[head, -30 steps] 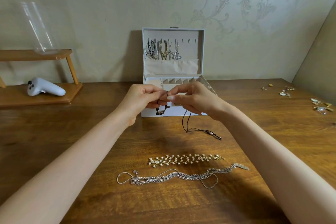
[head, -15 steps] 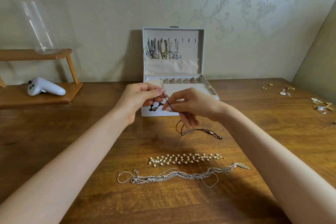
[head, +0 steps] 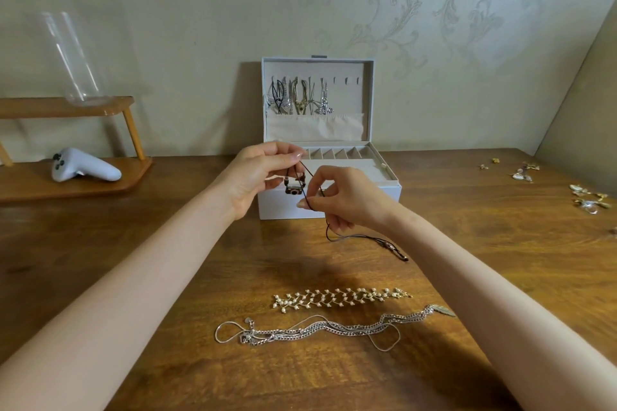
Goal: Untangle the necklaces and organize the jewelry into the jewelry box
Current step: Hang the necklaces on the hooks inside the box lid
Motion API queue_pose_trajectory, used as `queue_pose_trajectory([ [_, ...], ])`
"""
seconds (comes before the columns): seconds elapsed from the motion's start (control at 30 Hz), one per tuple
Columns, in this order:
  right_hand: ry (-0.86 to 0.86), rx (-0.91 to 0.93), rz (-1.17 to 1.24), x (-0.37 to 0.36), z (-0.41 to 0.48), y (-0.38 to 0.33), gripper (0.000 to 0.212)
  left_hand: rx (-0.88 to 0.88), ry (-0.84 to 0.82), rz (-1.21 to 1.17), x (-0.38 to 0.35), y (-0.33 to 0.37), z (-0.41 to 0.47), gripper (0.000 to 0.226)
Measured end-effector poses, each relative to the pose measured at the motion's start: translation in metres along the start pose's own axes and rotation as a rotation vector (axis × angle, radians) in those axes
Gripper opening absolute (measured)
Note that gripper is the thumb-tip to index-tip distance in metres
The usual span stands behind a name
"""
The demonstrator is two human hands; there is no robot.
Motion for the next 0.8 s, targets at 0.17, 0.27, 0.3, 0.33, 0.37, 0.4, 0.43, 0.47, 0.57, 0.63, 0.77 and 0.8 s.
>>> queue_pose_trajectory([
  [0.17,0.120,0.011,0.056,0.003,0.002,0.008,0.014,-0.086,0.000,0.144,-0.004,0.019,0.016,0.009],
  [0.27,0.181,0.012,0.042,0.010,0.007,0.010,0.010,-0.185,0.032,0.279,-0.008,0.035,0.033,0.010],
  [0.3,0.195,0.007,0.029,0.014,0.011,0.011,0.008,-0.221,0.042,0.329,-0.010,0.041,0.040,0.010],
  [0.33,0.205,0.000,0.020,0.019,0.015,0.011,0.007,-0.250,0.054,0.371,-0.011,0.046,0.047,0.010],
  [0.37,0.207,-0.005,0.016,0.024,0.019,0.011,0.007,-0.274,0.064,0.401,-0.012,0.051,0.055,0.011],
  [0.4,0.205,-0.007,0.008,0.030,0.024,0.011,0.008,-0.293,0.072,0.425,-0.013,0.055,0.064,0.011],
  [0.43,0.199,-0.008,-0.013,0.037,0.029,0.011,0.007,-0.305,0.075,0.449,-0.015,0.058,0.072,0.012],
  [0.47,0.189,-0.009,-0.046,0.044,0.035,0.011,0.007,-0.309,0.077,0.474,-0.016,0.059,0.080,0.013],
  [0.57,0.200,-0.021,-0.117,0.067,0.055,0.019,0.009,-0.302,0.074,0.520,-0.020,0.060,0.103,0.015],
  [0.63,0.349,-0.032,-0.090,0.088,0.067,0.031,0.012,-0.305,0.073,0.538,-0.021,0.058,0.116,0.018],
  [0.77,0.401,-0.050,0.210,0.107,0.093,0.050,0.029,-0.324,0.078,0.607,-0.026,0.057,0.136,0.023],
  [0.8,0.334,-0.065,0.289,0.106,0.100,0.054,0.033,-0.334,0.072,0.625,-0.028,0.058,0.141,0.022],
])
Point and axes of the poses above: each hand's wrist, its own z-axis towards the middle knuckle, its own x-axis out of the back of the hand, y = z × x, the point moved 5 cm from there along z, towards the middle knuckle, and after that the axes turned 7 degrees about x, right-handed, at the moved point
